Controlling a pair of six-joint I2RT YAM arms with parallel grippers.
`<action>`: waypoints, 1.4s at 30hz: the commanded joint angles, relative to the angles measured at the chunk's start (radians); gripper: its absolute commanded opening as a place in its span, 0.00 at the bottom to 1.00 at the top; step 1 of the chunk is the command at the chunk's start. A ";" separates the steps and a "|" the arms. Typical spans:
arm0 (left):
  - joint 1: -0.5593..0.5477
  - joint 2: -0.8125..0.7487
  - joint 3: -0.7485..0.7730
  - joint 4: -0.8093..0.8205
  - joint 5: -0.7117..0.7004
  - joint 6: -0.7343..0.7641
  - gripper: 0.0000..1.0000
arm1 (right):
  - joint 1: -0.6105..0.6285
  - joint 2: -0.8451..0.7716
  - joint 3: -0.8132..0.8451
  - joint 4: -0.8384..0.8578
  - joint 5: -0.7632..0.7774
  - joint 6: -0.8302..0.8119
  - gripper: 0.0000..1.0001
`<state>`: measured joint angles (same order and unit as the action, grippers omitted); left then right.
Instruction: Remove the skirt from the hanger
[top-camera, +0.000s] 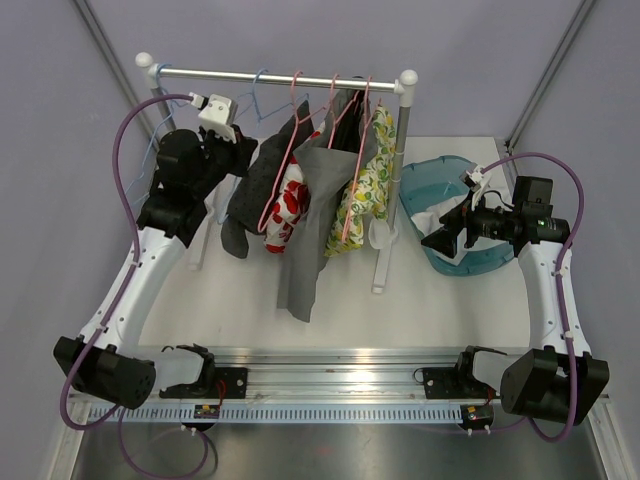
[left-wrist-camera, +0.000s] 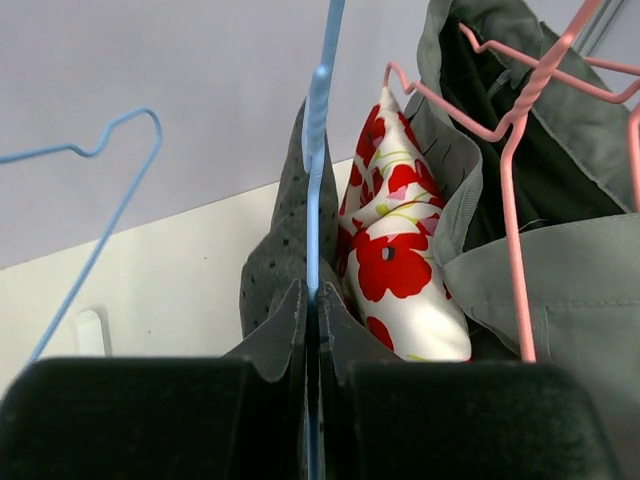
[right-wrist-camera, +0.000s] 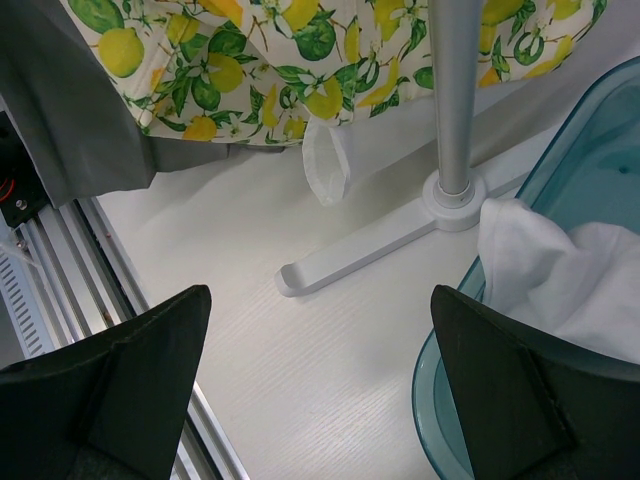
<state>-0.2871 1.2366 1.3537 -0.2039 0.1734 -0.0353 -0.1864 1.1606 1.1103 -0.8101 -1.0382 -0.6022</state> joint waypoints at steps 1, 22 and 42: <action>0.003 -0.023 -0.028 0.087 -0.002 0.000 0.00 | -0.004 -0.015 0.013 0.003 -0.005 -0.015 0.99; 0.003 0.115 0.090 -0.023 0.031 0.094 0.37 | -0.004 -0.018 0.013 -0.003 -0.003 -0.022 0.99; 0.003 -0.081 0.127 0.068 -0.120 0.041 0.00 | -0.004 -0.027 0.016 -0.006 -0.002 -0.025 0.99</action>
<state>-0.2859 1.2259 1.4040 -0.2554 0.0895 0.0177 -0.1864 1.1606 1.1103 -0.8112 -1.0378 -0.6094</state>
